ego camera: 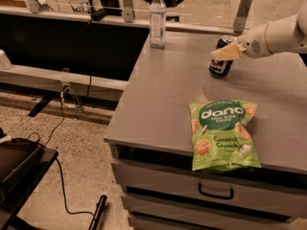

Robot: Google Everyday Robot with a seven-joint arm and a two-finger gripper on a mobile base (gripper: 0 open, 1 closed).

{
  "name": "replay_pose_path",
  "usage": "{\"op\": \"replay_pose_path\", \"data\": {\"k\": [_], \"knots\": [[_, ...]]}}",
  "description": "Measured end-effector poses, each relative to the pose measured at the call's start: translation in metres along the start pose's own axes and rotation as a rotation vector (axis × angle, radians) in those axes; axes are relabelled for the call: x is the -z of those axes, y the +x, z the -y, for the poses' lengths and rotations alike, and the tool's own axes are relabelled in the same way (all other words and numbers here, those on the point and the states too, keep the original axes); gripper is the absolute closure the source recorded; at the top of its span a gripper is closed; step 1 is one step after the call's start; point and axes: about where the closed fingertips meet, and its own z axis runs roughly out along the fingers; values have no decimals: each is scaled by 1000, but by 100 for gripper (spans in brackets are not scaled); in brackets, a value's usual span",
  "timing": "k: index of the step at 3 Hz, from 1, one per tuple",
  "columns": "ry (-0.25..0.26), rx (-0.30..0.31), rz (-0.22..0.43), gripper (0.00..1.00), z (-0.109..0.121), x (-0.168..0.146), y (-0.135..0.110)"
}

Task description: Move pepsi can near green rice chip bag

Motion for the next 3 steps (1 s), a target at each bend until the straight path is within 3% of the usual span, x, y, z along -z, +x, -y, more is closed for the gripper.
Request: {"op": "replay_pose_path", "data": {"k": [3], "knots": [[-139, 213, -55, 100, -66, 56, -16]]}}
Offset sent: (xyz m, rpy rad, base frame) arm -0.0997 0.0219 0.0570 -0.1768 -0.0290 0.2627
